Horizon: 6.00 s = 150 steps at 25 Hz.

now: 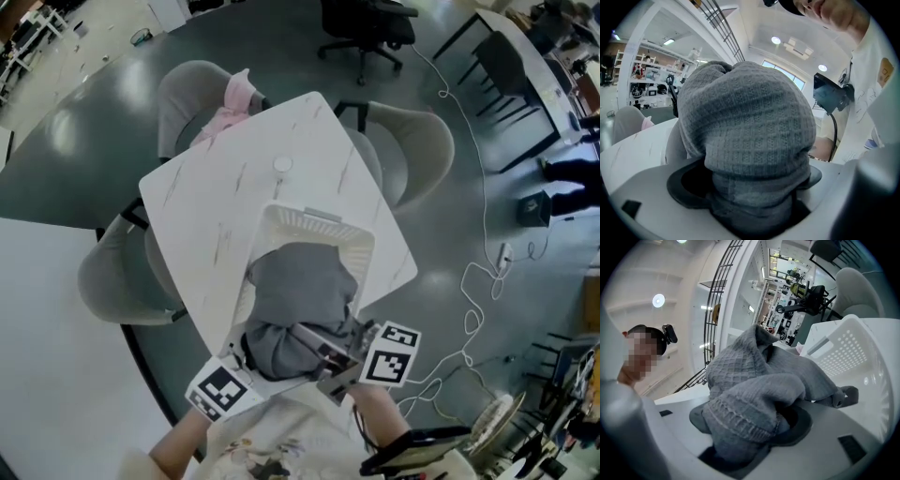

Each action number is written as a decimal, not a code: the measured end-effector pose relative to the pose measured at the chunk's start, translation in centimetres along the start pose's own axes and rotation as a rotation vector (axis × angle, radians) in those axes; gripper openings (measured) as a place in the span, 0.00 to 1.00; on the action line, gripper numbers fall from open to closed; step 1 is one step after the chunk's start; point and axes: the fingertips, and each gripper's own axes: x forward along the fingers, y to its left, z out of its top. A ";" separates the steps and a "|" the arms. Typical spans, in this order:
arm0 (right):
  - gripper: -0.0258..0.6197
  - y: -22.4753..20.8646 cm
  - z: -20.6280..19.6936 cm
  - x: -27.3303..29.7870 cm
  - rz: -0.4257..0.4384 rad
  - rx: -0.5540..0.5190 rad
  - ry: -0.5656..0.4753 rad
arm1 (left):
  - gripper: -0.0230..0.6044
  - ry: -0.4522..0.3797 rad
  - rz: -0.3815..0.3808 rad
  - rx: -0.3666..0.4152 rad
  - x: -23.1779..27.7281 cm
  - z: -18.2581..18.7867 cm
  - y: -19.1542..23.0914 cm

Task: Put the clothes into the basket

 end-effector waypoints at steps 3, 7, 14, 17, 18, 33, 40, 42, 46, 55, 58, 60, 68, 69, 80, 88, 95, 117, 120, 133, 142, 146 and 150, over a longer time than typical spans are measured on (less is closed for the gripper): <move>0.44 -2.0 0.4 0.4 -0.031 -0.011 0.007 | 0.84 -0.011 0.029 -0.018 1.1 -0.5 1.4; 0.44 -4.4 0.7 1.2 -0.069 -0.023 0.029 | 0.83 -0.009 0.054 -0.043 2.3 -1.3 3.3; 0.44 -7.7 0.8 1.9 -0.123 -0.045 0.059 | 0.82 0.004 0.064 -0.091 4.1 -2.9 5.4; 0.44 -9.1 0.5 2.1 -0.153 -0.060 0.077 | 0.82 0.009 0.090 -0.118 4.8 -3.8 6.1; 0.44 -9.7 0.5 2.1 -0.163 -0.065 0.083 | 0.82 0.011 0.103 -0.123 5.0 -4.1 6.4; 0.44 -15.1 -0.4 3.3 -0.259 -0.097 0.175 | 0.76 0.018 0.222 -0.223 7.4 -7.0 9.2; 0.45 -16.5 -0.1 4.2 -0.262 -0.098 0.190 | 0.74 0.029 0.261 -0.241 7.9 -7.5 10.6; 0.45 -16.9 -0.1 4.4 -0.270 -0.105 0.191 | 0.74 0.033 0.265 -0.246 8.1 -7.6 10.9; 0.45 -17.5 0.1 4.6 -0.283 -0.126 0.195 | 0.73 0.040 0.273 -0.253 8.5 -7.8 11.5; 0.45 -19.2 0.0 4.8 -0.332 -0.152 0.204 | 0.72 0.089 0.288 -0.280 9.3 -9.2 12.7; 0.45 -19.7 0.0 4.8 -0.346 -0.151 0.206 | 0.72 0.105 0.284 -0.289 9.7 -9.6 12.9; 0.45 -20.1 0.0 4.7 -0.356 -0.152 0.209 | 0.72 0.111 0.282 -0.300 9.9 -9.9 13.0; 0.46 -22.5 -0.8 4.6 -0.454 -0.222 0.258 | 0.71 0.159 0.283 -0.374 11.0 -11.9 14.0; 0.46 -22.8 -0.9 4.6 -0.466 -0.234 0.263 | 0.71 0.164 0.287 -0.378 11.2 -12.1 14.1; 0.47 -26.1 -2.2 4.6 -0.569 -0.255 0.335 | 0.69 0.231 0.316 -0.460 12.2 -14.8 15.3; 0.47 -28.2 -2.7 4.7 -0.637 -0.254 0.362 | 0.69 0.261 0.299 -0.537 13.1 -16.4 16.2; 0.48 -30.3 -3.4 4.8 -0.701 -0.226 0.405 | 0.69 0.304 0.346 -0.618 14.1 -18.5 17.3; 0.55 -31.6 -3.5 4.8 -0.734 -0.222 0.393 | 0.65 0.339 0.364 -0.711 15.3 -20.5 18.3; 0.62 -29.4 -2.3 4.4 -0.729 -0.214 0.340 | 0.73 0.337 0.364 -0.699 14.2 -19.3 17.7; 0.66 -20.1 1.9 1.5 -0.675 -0.163 0.075 | 0.75 0.090 0.304 -0.775 8.3 -10.9 13.1; 0.66 -17.4 1.5 -0.4 -0.662 -0.161 -0.001 | 0.75 0.042 0.299 -0.761 6.3 -9.7 11.4; 0.66 -15.6 1.2 -1.2 -0.636 -0.161 -0.033 | 0.75 0.021 0.302 -0.732 5.4 -8.8 10.7; 0.66 -14.3 0.9 -2.1 -0.629 -0.179 -0.068 | 0.75 -0.001 0.296 -0.723 4.5 -8.2 10.1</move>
